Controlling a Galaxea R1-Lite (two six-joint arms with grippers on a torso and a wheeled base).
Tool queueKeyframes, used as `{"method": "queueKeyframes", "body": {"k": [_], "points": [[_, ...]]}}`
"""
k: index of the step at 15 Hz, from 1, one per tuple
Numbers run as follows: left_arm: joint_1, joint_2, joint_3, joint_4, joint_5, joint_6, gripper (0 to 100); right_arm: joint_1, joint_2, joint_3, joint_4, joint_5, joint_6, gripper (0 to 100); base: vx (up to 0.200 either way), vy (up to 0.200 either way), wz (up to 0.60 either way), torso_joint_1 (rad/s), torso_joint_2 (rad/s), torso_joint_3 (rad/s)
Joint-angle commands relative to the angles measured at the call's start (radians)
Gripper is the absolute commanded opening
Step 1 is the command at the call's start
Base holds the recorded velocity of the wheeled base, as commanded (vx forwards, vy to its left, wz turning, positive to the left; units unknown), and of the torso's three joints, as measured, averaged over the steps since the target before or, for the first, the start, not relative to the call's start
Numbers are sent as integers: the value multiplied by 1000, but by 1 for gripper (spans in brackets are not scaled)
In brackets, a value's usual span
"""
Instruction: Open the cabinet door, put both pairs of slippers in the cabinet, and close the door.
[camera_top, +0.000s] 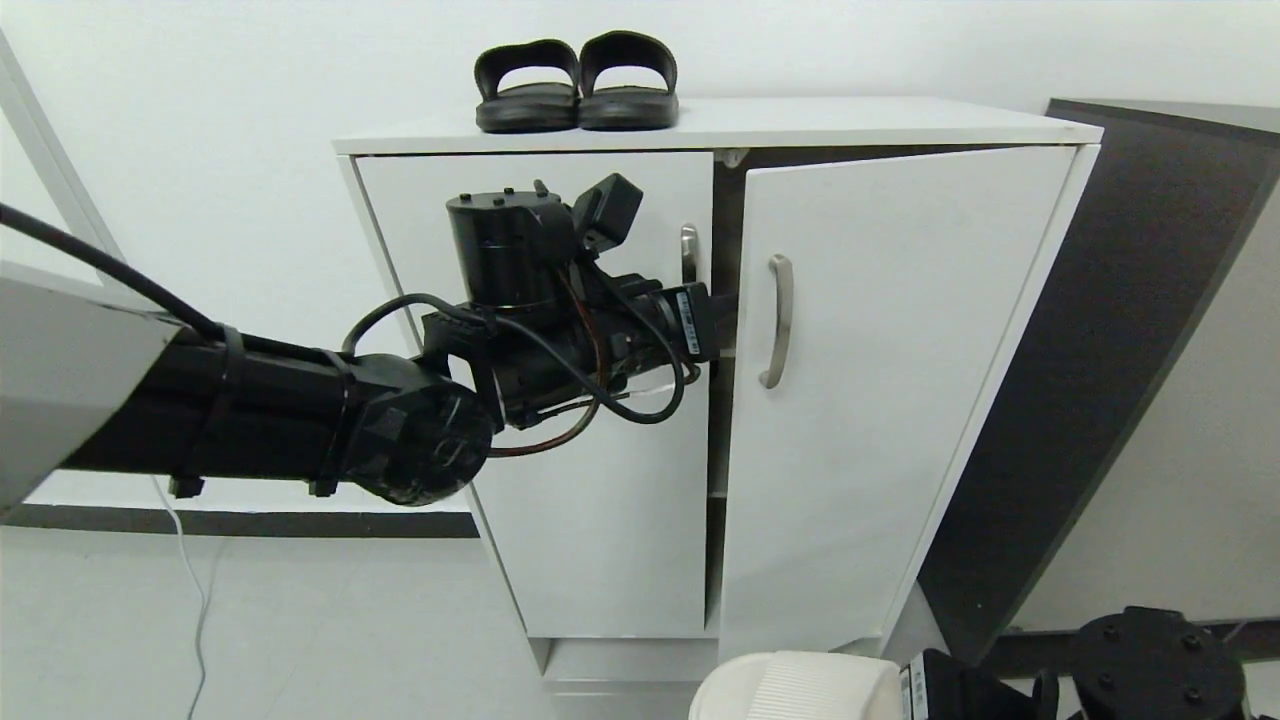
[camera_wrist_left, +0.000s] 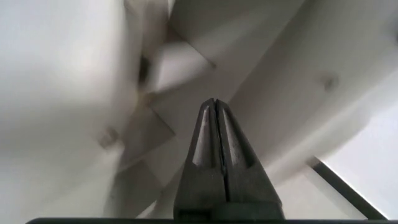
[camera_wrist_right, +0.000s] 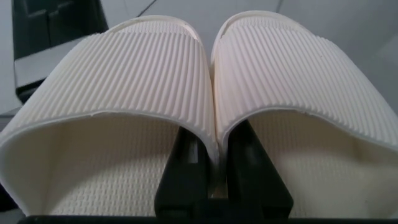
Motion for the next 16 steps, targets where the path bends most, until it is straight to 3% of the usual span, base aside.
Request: {"method": "queueKeyframes", "body": {"k": [1, 2, 4, 5, 14, 15, 16], "points": [[-47, -8, 33, -56, -5, 0, 0, 18, 3, 17, 0, 1, -8, 0, -200, 0, 0, -7, -2, 22], [-63, -8, 42, -77, -8, 1, 0, 23, 3, 18, 0, 1, -8, 0, -200, 0, 0, 2, -2, -2], [-160, -12, 72, -142, -16, 7, 0, 49, -8, 29, -5, 2, -16, 0, -200, 0, 0, -7, 2, 2], [-171, -20, 72, -146, -16, 7, 0, 52, -11, 37, -14, 2, -26, 0, -200, 0, 0, 2, -2, 2], [-131, -48, 88, -143, 6, 9, 0, 58, 1, 50, -54, -1, -34, 0, 0, 0, 0, 0, 0, 0], [-112, -63, 105, -142, 32, 27, 0, 54, 6, 46, -65, -5, -31, 0, 0, 0, 0, 0, 0, 0], [-80, -100, 135, -135, 69, 66, 0, 26, 24, 26, -79, -14, -26, 0, 0, 0, 0, 0, 0, 0]]}}
